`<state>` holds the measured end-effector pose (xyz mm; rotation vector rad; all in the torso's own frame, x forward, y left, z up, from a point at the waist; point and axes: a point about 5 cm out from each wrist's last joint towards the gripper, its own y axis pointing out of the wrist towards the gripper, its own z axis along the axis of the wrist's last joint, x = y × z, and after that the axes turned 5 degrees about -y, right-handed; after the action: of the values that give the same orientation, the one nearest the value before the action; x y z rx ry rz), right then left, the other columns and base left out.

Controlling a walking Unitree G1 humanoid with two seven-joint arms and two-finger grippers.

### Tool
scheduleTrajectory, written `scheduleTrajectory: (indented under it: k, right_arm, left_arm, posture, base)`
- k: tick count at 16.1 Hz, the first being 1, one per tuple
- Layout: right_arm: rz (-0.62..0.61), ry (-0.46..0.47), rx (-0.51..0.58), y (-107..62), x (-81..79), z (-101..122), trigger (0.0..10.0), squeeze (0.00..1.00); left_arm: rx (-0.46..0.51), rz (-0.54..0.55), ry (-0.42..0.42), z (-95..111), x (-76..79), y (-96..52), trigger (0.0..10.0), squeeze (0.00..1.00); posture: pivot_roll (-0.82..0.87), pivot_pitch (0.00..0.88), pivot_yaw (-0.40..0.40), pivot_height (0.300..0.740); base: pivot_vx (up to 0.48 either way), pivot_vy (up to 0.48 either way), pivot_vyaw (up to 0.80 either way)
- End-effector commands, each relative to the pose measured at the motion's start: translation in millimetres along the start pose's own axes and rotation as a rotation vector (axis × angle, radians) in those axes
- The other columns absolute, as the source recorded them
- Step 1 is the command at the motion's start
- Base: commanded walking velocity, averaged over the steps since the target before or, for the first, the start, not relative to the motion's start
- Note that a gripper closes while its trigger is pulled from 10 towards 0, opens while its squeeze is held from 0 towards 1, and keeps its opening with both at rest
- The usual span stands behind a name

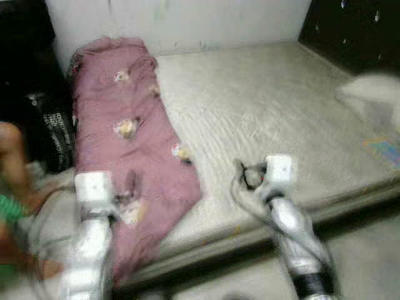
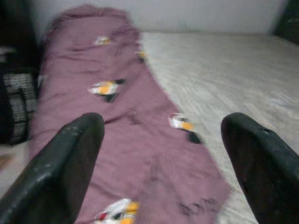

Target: Clean up the room

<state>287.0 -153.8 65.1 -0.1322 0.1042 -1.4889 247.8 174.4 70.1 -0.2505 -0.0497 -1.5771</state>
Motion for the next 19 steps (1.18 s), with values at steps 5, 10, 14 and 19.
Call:
scheduleTrajectory:
  k: [5,10,14,19]
  right_arm:
    - [0.019,0.005,0.039,3.6,-5.2,9.8,10.0,0.0]
    - [0.013,0.02,0.031,4.6,-4.5,9.1,10.0,0.0]
    - [0.013,0.015,0.033,6.1,-4.6,9.9,10.0,0.0]
    - [0.018,0.009,0.04,8.1,-4.1,12.4,10.0,0.0]
  left_arm:
    - [0.031,0.036,0.039,6.7,-9.1,-1.2,10.0,0.0]
    - [0.043,0.045,0.046,8.4,-9.8,-0.7,10.0,0.0]
    - [0.046,0.051,0.047,9.4,-10.3,0.5,10.0,0.0]
    - [0.053,0.051,0.043,11.9,-9.6,2.3,10.0,0.0]
  posture:
    - [-0.01,0.0,-0.013,0.74]
    - [0.0,0.0,-0.014,0.74]
    - [0.0,0.0,-0.014,0.74]
    - [-0.01,0.003,-0.017,0.74]
  base:
    - [0.0,0.094,0.0]
    - [0.0,0.0,-0.32]
    - [0.0,0.0,-0.8]
    - [0.0,0.0,0.0]
